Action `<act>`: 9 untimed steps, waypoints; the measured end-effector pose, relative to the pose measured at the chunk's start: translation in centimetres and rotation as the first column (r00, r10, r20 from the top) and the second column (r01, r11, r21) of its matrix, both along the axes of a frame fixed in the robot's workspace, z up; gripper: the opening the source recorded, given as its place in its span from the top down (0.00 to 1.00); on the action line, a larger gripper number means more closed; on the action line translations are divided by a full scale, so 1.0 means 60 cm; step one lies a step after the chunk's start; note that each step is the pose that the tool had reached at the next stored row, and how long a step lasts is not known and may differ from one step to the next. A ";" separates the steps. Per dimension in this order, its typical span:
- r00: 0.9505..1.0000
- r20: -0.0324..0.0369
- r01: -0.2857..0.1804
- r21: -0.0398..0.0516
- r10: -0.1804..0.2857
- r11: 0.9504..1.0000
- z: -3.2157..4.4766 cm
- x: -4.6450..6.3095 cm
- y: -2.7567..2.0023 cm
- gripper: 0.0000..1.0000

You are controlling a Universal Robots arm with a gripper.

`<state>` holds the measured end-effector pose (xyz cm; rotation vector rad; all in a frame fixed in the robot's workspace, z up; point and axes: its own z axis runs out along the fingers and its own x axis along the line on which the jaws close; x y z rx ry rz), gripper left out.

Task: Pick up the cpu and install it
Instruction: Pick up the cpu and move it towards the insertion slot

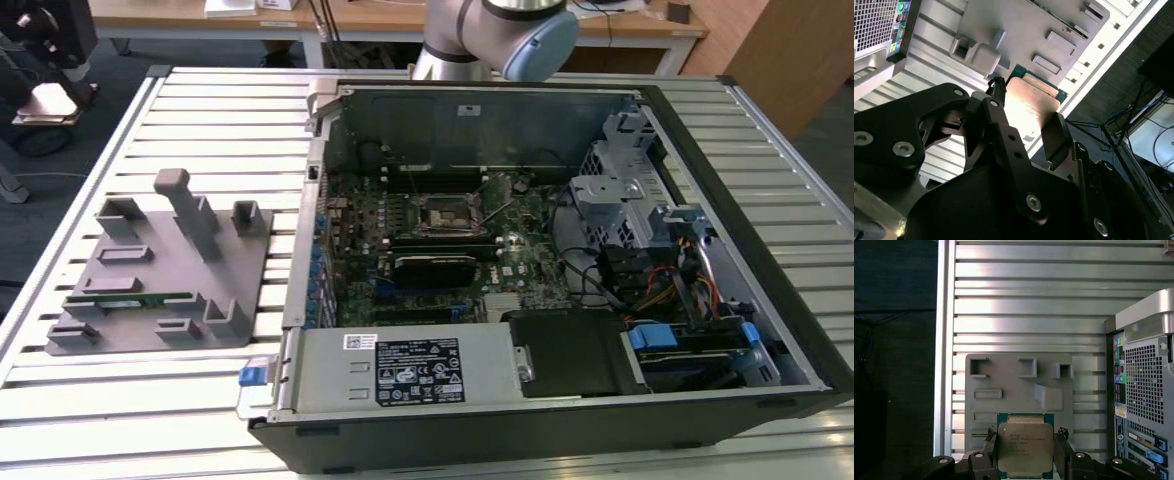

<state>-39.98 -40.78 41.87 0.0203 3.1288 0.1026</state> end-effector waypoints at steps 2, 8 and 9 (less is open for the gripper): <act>1.000 0.000 0.000 0.000 0.000 1.000 0.000 0.006 0.0000 0.47; 1.000 0.000 0.000 0.000 0.000 1.000 0.000 0.026 0.0000 0.47; 1.000 0.000 0.000 0.000 0.000 1.000 0.000 0.030 0.0000 0.47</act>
